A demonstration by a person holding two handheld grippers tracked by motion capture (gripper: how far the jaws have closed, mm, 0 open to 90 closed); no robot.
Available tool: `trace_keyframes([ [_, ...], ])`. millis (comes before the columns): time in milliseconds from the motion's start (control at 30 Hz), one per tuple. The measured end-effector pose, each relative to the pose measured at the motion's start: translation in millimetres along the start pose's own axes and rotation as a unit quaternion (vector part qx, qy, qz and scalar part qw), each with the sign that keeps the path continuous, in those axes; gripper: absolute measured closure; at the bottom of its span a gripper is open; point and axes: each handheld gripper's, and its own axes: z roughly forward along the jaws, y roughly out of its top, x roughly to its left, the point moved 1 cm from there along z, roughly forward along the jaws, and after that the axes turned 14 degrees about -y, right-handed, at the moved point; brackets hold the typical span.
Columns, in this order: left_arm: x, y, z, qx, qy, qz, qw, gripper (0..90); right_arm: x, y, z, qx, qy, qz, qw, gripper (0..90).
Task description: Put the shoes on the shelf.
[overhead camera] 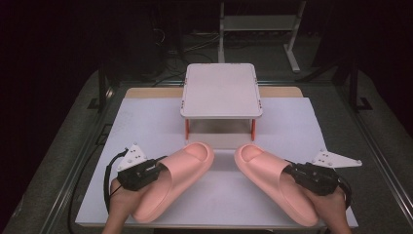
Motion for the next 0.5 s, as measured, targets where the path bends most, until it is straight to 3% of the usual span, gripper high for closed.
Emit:
trace_keyframes([
  [267, 1.2, 22.0, -9.8, -0.004, -0.011, 0.018, 0.9998, 80.8, 5.4, 24.5, -6.8, 0.015, 0.010, -0.021, 0.9996, 82.1],
  [500, 8.1, 42.0, -22.8, -0.007, -0.015, 0.027, 0.9995, 80.8, 9.7, 57.1, -19.6, -0.002, 0.017, -0.041, 0.9990, 82.2],
])
